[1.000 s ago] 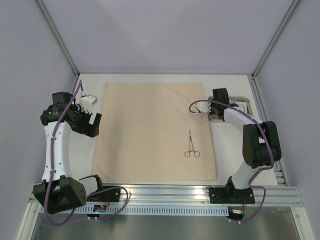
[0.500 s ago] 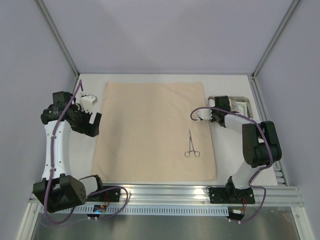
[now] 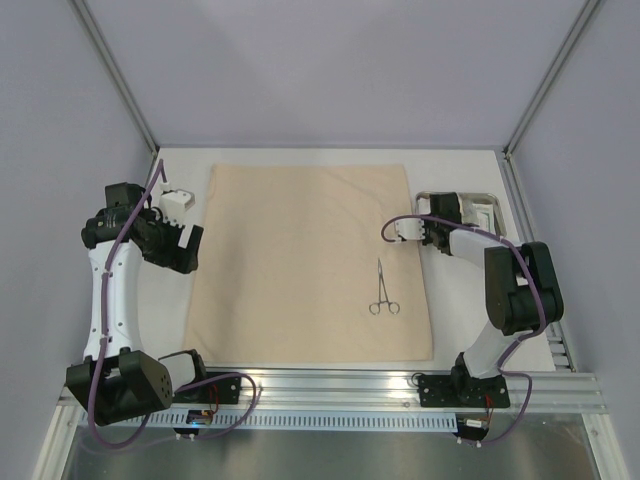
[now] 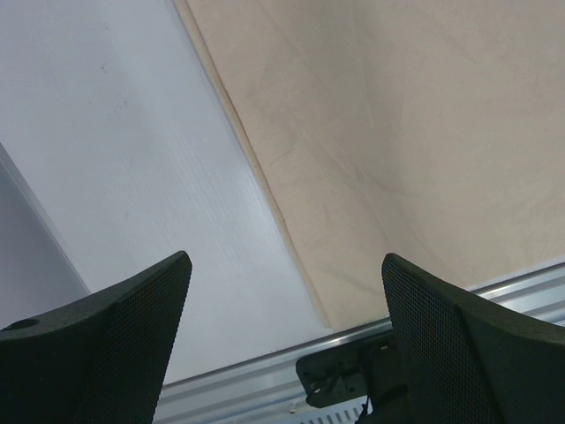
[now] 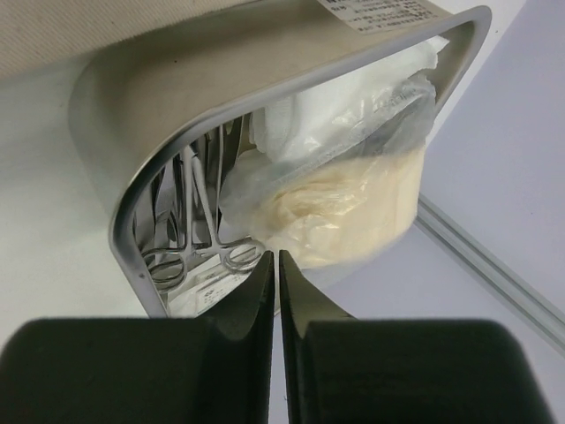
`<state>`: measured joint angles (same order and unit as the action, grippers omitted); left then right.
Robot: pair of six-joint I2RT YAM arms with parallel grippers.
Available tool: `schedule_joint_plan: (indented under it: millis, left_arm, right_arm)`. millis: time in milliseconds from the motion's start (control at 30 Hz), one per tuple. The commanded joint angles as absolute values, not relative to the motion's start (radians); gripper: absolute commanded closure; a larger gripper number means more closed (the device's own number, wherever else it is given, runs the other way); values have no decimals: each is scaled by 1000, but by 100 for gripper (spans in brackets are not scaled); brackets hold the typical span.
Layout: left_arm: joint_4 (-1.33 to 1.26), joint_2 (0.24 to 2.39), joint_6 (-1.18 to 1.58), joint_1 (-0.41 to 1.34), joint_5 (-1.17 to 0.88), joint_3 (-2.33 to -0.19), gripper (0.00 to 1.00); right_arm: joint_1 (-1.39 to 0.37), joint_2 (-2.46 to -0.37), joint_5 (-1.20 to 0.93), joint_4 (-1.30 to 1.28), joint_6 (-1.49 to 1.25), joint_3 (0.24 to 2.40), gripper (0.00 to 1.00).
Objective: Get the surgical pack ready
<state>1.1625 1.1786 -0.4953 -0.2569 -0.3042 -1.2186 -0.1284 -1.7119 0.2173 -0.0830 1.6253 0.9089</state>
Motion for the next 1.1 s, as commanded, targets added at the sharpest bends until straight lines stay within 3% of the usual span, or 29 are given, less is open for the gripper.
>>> schedule_joint_plan:
  millis: [0,267,433,633,800,900,1067]
  left_arm:
    - [1152,1164,-476,-258,-313,-1224,2]
    - [1149,1154,-485,-259,-305,-1215,2]
    - [1146,1152,-479,-261,-318,-1216,2]
    - [1141,1147,-453,-258,-353,-1213,2]
    - [1140,1135,-420,-259,-403,-1204,2]
    - [1143,1121,-417,-261,-423,-1197,3]
    - [1132,1091,-408,-261,-474,-1160,3]
  right_arm:
    - [-118,-1706,206,-43,1635,893,95]
    - [-112,-1680,225,-11,1600,902,93]
    - [-152,-1589,253,3,1467,987,81]
    - [-267,-1532,393,-292,883,1242,65]
    - [-336,-1574,411,-731,358,1498,68]
    - [-345,-1557,275,-856,140,1482,72]
    - [-348,-1471,68,-807,-145,1283,72]
